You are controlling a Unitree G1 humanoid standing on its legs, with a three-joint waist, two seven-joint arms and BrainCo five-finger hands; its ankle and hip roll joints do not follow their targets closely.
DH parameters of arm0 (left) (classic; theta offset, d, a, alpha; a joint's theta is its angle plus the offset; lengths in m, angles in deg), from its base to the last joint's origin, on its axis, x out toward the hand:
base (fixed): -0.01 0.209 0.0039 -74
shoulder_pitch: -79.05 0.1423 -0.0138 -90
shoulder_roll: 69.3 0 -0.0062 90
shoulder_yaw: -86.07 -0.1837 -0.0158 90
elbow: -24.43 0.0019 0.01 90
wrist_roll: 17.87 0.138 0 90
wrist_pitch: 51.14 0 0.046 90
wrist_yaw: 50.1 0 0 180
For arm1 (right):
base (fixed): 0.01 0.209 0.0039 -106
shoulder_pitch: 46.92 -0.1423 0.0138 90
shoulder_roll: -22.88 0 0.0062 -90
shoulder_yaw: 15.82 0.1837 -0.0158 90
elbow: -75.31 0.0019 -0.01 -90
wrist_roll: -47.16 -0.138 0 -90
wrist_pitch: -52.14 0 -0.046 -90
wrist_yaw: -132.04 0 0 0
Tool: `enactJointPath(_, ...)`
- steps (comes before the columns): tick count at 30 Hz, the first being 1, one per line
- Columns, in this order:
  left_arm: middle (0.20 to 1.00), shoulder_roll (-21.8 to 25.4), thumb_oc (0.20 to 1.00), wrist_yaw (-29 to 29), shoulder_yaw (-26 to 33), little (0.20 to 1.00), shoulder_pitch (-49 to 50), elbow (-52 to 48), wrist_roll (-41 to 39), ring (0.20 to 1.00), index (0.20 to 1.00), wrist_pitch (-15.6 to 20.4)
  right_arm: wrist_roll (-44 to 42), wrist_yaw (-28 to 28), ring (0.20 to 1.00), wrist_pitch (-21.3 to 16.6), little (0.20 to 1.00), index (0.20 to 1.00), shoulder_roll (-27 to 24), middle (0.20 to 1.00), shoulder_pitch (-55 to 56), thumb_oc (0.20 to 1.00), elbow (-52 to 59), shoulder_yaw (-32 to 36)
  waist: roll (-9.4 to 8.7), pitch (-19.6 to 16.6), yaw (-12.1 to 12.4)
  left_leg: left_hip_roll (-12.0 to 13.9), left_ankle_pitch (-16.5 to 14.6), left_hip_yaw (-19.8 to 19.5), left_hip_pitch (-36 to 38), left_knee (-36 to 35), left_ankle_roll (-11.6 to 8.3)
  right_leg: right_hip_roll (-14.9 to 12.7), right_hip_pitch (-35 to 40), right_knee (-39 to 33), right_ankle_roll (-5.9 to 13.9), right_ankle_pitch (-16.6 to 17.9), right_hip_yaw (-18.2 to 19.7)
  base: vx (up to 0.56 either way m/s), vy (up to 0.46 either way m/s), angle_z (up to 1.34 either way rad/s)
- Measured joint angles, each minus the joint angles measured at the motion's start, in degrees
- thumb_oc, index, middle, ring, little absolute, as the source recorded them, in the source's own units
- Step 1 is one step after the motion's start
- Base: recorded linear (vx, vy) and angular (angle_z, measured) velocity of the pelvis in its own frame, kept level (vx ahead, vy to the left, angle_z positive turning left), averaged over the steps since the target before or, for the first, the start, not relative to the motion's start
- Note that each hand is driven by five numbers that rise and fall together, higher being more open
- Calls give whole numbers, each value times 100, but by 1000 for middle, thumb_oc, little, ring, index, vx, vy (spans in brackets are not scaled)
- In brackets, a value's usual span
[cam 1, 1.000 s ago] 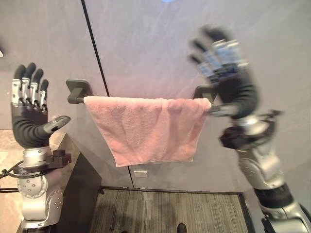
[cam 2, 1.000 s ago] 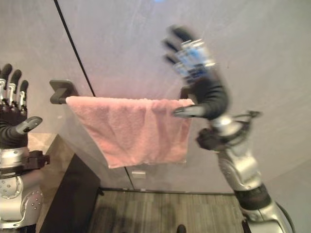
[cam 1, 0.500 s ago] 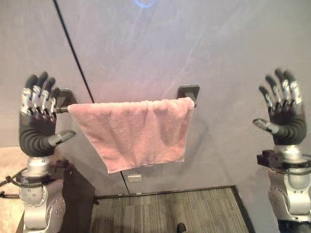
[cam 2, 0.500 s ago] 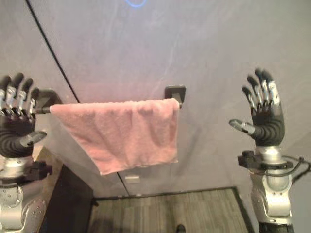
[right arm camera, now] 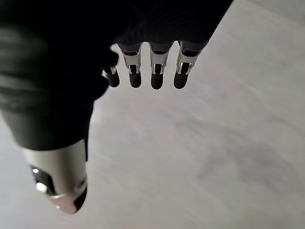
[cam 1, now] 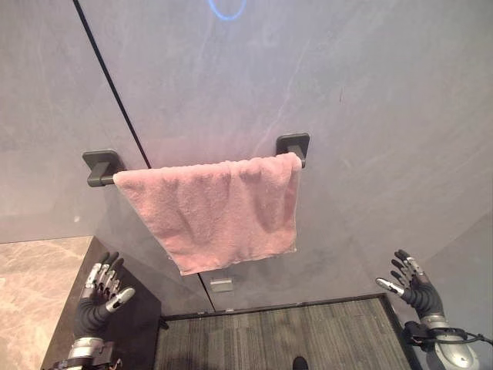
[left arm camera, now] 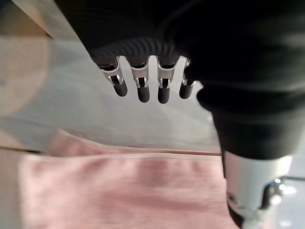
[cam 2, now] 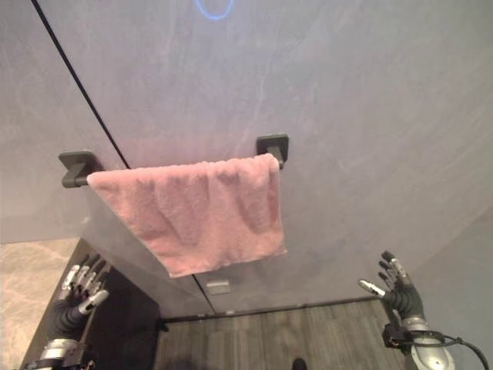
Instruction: Put brush and paste in cup on sink, flatten towel.
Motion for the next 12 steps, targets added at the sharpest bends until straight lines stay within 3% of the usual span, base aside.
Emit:
enactJointPath(3, 1000, -14, 1000, -8, -341, 1000, 28, 571, 228, 1000, 1000, 8, 25, 82, 1000, 52, 1000, 1000, -43, 1000, -68, 1000, -411, -309, 60, -7, 5, 40, 14, -23, -63, 1, -22, 40, -18, -2, -13, -8, -29, 4, -89, 6)
enactJointPath(6, 1000, -174, 1000, -121, -708, 1000, -380, 2260, 426, 1000, 1000, -25, 187, 98, 1000, 137, 1000, 1000, 3, 1000, -317, 1000, -1517, -803, 92, -28, -21, 96, 27, -142, -137, 1, -41, 87, -5, -3, -33, -22, -159, 9, -56, 16)
enactJointPath(7, 1000, -296, 1000, -299, -814, 1000, -714, 3061, 571, 1000, 1000, -280, 285, 114, 1000, 297, 1000, 1000, 44, 1000, -375, 1000, -1906, -1006, 94, -34, -21, 103, 38, -183, -140, 7, -53, 96, -17, -2, -49, -30, -185, 24, -23, 19)
enactJointPath(12, 1000, -463, 1000, -805, -1199, 1000, -1139, 3771, 1286, 1000, 1000, -330, 459, -65, 1000, 436, 1000, 1000, 306, 1000, -783, 1000, -2469, -1380, 134, -45, -13, 120, 48, -206, -145, 2, -56, 103, -2, -3, -79, -50, -257, 10, -8, 4)
